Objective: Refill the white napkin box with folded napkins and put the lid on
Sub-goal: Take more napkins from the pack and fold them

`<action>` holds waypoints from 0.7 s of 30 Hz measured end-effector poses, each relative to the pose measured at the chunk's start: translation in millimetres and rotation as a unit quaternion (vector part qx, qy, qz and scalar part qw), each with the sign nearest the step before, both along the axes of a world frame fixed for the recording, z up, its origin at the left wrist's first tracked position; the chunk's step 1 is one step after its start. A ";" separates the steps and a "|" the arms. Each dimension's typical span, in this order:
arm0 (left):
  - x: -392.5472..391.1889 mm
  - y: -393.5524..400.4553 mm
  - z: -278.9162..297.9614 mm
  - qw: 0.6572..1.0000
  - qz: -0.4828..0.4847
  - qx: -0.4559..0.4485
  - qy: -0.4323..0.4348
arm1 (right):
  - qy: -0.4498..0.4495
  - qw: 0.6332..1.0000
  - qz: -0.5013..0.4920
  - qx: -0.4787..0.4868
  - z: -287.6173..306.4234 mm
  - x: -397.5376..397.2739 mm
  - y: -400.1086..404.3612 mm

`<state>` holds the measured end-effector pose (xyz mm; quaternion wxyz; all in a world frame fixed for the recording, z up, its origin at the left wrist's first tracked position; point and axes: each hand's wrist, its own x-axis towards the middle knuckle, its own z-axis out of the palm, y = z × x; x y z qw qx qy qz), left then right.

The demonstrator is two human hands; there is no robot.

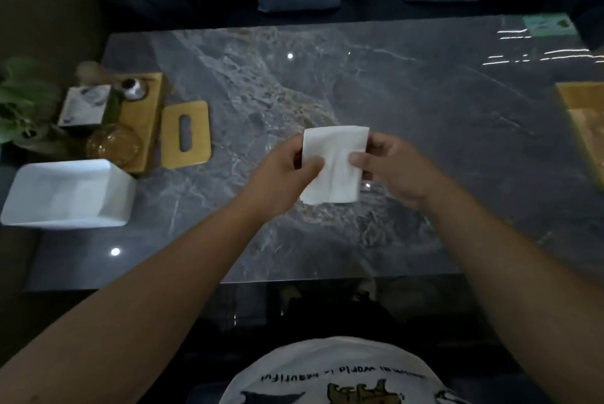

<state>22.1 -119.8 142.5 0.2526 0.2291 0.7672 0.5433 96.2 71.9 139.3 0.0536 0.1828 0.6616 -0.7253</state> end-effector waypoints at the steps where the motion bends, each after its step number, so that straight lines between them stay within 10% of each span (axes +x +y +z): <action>1: -1.3 -4.4 -8.1 1.000 0.006 0.005 -0.010 | -0.004 0.999 -0.002 0.033 -5.7 -2.0 -4.9; 10: -10.2 -18.4 -84.3 0.994 0.081 -0.047 0.047 | 0.021 0.955 -0.015 0.297 -79.9 -20.1 -39.0; 21: -9.2 -25.0 -137.5 0.990 0.116 -0.061 0.045 | 0.030 0.947 -0.019 0.320 -135.8 -28.1 -54.7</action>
